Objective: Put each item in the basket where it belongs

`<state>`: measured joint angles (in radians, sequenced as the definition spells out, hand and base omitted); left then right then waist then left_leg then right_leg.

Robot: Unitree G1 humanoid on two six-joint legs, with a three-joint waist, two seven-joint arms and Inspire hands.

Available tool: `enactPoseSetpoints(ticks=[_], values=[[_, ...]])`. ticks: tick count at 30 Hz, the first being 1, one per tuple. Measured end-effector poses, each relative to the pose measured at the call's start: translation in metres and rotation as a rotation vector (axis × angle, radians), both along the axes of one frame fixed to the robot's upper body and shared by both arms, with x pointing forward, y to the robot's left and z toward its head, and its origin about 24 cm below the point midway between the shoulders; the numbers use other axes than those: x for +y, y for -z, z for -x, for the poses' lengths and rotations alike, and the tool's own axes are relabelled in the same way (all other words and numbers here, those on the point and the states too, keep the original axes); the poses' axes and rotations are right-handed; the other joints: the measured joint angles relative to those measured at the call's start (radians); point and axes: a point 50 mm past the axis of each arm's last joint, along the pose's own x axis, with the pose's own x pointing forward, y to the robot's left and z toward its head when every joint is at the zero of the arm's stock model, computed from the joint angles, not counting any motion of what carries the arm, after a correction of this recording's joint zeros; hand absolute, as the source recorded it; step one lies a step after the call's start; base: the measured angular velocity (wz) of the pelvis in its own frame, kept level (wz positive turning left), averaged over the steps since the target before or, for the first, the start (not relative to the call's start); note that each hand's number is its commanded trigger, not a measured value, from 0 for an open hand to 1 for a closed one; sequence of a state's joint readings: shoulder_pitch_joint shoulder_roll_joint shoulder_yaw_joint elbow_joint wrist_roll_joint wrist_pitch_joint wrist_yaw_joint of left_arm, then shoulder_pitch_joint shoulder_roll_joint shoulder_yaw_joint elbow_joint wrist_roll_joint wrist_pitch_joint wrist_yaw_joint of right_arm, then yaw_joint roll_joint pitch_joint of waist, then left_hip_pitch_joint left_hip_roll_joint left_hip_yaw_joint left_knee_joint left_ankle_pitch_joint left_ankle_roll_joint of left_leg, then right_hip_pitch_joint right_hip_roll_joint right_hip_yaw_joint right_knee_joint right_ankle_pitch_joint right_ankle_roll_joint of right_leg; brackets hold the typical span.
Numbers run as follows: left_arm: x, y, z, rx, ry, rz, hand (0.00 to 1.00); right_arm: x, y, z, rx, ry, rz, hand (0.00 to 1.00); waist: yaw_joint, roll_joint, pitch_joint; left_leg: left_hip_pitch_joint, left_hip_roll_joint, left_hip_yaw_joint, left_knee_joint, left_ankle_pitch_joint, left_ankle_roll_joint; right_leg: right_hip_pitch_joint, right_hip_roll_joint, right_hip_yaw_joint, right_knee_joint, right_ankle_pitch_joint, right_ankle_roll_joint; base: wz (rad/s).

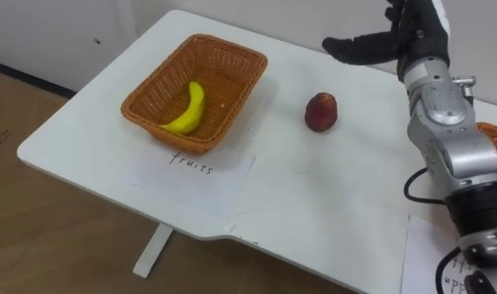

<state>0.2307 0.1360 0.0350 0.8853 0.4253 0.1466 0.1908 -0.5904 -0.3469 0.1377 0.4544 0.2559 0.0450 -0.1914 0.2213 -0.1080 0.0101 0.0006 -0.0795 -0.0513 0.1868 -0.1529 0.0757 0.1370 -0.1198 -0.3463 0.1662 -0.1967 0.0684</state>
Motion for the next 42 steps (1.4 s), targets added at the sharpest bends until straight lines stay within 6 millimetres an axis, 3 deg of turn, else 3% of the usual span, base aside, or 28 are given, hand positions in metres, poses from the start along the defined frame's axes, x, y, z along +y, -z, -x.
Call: enactPoseSetpoints(ticks=[7, 13, 22, 42], values=[[-0.003, 0.002, 0.003, 0.014, -0.005, 0.008, 0.0, -0.008, 0.024, 0.0, 0.1, 0.034, 0.014, 0.0, 0.007, -0.007, 0.0032, -0.03, 0.0, 0.005, 0.005, 0.0, 0.0, -0.025, -0.001, -0.012, 0.001, 0.001, -0.001, 0.01], [-0.005, 0.003, 0.002, 0.016, -0.004, 0.015, 0.0, -0.01, 0.029, 0.0, 0.121, 0.048, 0.039, 0.0, 0.007, -0.005, 0.0039, -0.041, -0.002, -0.007, 0.007, 0.0, 0.0, -0.032, -0.001, -0.012, -0.001, 0.001, -0.001, 0.03], [-0.007, 0.005, 0.005, 0.042, 0.011, 0.024, 0.0, -0.01, 0.04, 0.001, 0.172, 0.042, 0.057, 0.0, 0.006, 0.008, 0.0132, -0.042, -0.001, -0.008, 0.01, 0.0, 0.0, -0.032, -0.001, -0.012, 0.0, 0.001, -0.001, 0.0], [-0.006, 0.007, 0.009, 0.064, 0.008, 0.022, 0.0, -0.012, 0.062, 0.004, 0.27, 0.016, 0.054, 0.0, 0.031, 0.009, 0.0126, -0.04, -0.002, -0.01, 0.019, 0.0, 0.0, -0.023, 0.0, -0.014, 0.0, 0.001, -0.001, 0.0]])
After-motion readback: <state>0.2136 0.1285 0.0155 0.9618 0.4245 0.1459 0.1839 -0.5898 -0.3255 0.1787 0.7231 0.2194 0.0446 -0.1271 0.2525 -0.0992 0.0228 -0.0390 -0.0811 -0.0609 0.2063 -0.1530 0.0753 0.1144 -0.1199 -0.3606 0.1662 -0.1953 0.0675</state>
